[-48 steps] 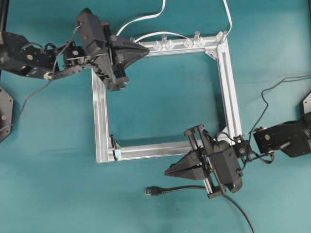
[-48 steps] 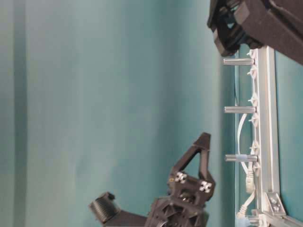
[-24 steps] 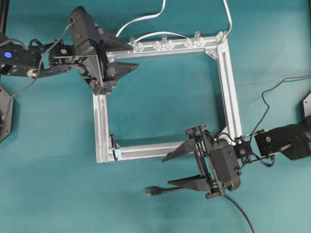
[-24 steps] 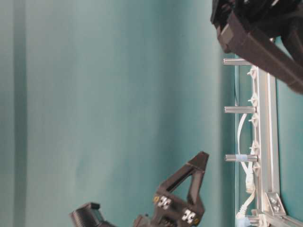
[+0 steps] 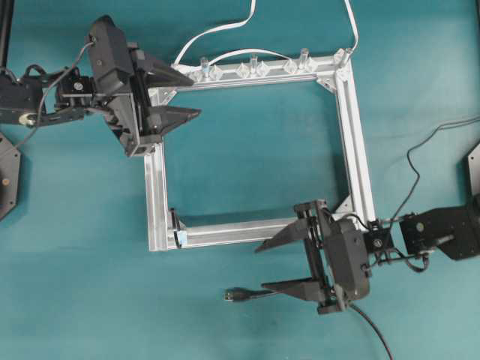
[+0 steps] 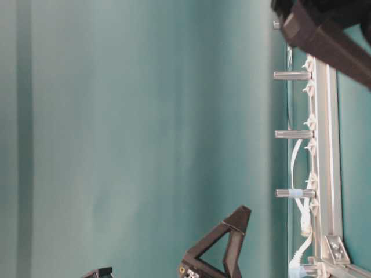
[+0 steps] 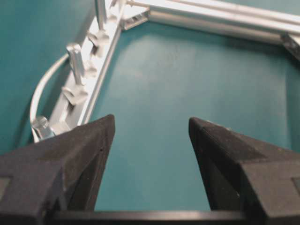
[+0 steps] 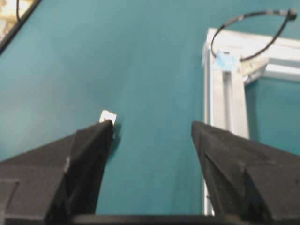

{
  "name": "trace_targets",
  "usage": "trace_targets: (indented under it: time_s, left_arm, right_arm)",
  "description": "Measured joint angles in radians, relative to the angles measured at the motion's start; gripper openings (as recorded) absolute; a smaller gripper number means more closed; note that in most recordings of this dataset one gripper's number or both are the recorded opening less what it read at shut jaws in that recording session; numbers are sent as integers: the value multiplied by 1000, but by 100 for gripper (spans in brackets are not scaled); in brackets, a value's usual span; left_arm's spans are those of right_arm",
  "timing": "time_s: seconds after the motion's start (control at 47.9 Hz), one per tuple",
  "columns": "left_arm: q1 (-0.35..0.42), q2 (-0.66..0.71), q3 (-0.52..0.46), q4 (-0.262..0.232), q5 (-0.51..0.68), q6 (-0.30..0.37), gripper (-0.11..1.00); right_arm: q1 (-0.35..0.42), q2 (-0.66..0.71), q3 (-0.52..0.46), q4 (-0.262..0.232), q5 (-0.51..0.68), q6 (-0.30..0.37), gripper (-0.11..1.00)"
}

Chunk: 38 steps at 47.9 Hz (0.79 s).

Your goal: Insert the wire through the string loop located on the left side.

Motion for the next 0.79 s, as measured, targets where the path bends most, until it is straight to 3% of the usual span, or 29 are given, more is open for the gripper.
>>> trace_targets:
  time_s: [0.167, 0.313, 0.793]
  left_arm:
    - [-15, -12, 6, 0, 38, 0, 82]
    - [-23, -40, 17, 0, 69, 0, 84]
    - [-46, -219, 161, 0, 107, -2, 84]
  right_arm:
    - [21, 0, 0, 58, 14, -43, 71]
    - [25, 0, -2, 95, 17, -67, 71]
    - [58, 101, -101, 101, 52, -74, 71]
